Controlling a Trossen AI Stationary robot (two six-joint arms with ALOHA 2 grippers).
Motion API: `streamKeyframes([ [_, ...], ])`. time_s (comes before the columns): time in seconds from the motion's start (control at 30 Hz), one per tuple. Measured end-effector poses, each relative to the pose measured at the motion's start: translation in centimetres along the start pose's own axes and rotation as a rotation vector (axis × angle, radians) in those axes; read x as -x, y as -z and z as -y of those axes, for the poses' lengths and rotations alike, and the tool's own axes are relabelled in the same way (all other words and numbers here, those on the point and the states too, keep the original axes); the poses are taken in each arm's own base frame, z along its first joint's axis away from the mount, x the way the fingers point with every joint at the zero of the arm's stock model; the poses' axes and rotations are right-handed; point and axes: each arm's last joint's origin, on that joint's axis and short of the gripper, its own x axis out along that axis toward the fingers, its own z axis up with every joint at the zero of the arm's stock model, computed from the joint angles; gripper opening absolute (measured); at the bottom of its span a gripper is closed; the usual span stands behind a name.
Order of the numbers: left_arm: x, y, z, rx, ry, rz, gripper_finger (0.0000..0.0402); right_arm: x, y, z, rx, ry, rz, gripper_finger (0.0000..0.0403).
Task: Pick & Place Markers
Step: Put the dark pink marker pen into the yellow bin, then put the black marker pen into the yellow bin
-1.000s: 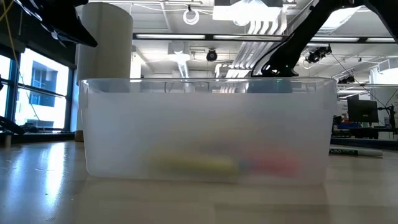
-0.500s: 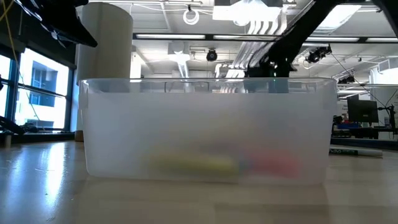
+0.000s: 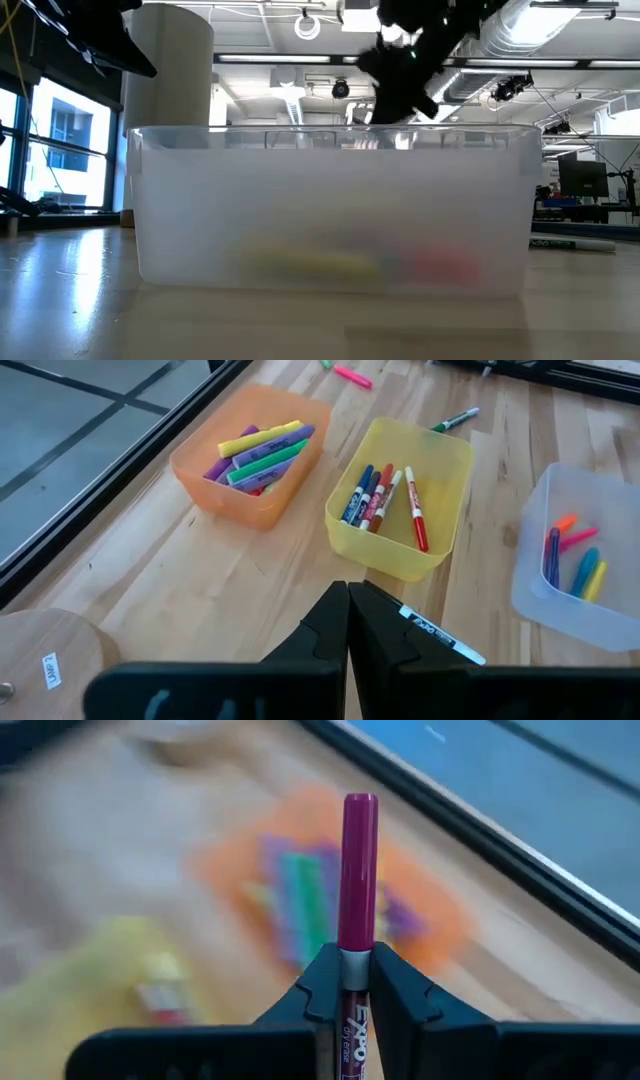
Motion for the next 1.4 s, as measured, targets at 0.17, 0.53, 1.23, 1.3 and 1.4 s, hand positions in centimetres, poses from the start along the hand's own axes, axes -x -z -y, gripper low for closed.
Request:
streamKeyframes([
  [0.17,0.0,0.0,0.0,0.000,0.000,0.000,0.0000,-0.4,0.4,-6.9,0.162,-0.133,0.028,0.0023],
  [0.53,0.0,0.0,0.0,0.000,0.009,-0.001,0.0000,-5.2,3.3,-15.0,0.361,-0.124,-0.297,0.0023],
  [1.23,0.0,0.0,0.2,0.003,0.065,-0.013,0.0000,0.0,2.2,-13.9,0.244,0.043,-0.346,0.0043],
  [1.3,0.0,0.0,0.2,0.028,0.065,-0.013,0.0000,1.6,1.6,-13.8,0.245,0.041,-0.295,0.0018],
  [1.4,0.0,-0.1,0.2,0.088,0.067,-0.001,0.0004,3.9,1.2,-13.8,0.254,0.047,-0.241,0.0004],
])
